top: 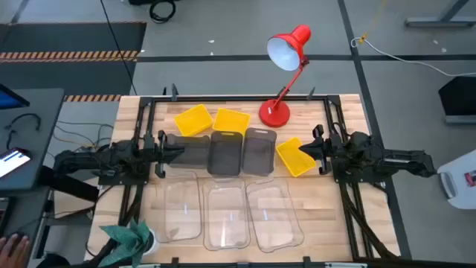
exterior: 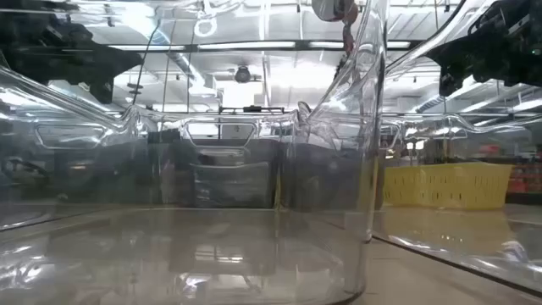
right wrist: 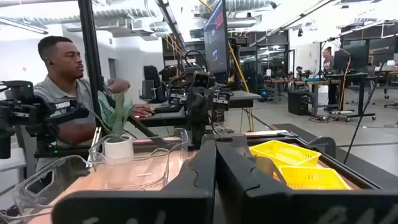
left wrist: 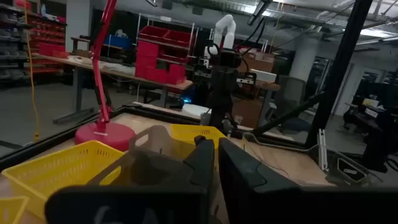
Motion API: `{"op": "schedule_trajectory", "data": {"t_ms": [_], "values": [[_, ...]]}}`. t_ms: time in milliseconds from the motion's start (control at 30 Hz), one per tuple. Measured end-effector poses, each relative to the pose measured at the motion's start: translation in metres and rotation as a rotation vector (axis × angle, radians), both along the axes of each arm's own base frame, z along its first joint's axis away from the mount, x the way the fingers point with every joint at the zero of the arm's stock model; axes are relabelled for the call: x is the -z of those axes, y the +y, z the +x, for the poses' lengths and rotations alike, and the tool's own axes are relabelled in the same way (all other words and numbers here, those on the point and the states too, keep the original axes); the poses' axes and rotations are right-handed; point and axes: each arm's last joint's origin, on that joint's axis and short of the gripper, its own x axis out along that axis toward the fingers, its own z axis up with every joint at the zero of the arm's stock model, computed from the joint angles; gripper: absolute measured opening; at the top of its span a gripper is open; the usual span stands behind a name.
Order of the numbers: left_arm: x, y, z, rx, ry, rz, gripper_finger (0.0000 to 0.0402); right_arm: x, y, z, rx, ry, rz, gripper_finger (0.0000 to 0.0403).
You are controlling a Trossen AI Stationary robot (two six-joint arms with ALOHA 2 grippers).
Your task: Stack baskets by color
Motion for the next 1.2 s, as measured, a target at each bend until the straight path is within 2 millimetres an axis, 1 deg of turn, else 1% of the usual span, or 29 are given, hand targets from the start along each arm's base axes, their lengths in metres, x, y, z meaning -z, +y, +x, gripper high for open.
{"op": "schedule_trajectory", "data": {"t_ms": [167,433,700,1000,1200], "values": [[0.0000,0.0000,0.0000,0.000,0.000,0.000,0.0036,-0.0001,0.0000,0.0000,0.000,0.000,0.000,0.0016],[0.0000,0.0000,0.0000,0.000,0.000,0.000,0.0028,0.0000,0.0000,0.0000,0.000,0.000,0.000,0.0016],[0.0000,0.0000,0.0000,0.000,0.000,0.000,0.0036,0.0000,0.0000,0.0000,0.000,0.000,0.000,0.0016],[0.0000,0.0000,0.0000,0.000,0.000,0.000,0.0026,0.0000,0.0000,0.0000,0.000,0.000,0.000,0.0016],[0.0000,0.0000,0.0000,0.000,0.000,0.000,0.0030,0.0000,0.0000,0.0000,0.000,0.000,0.000,0.0016]]}}
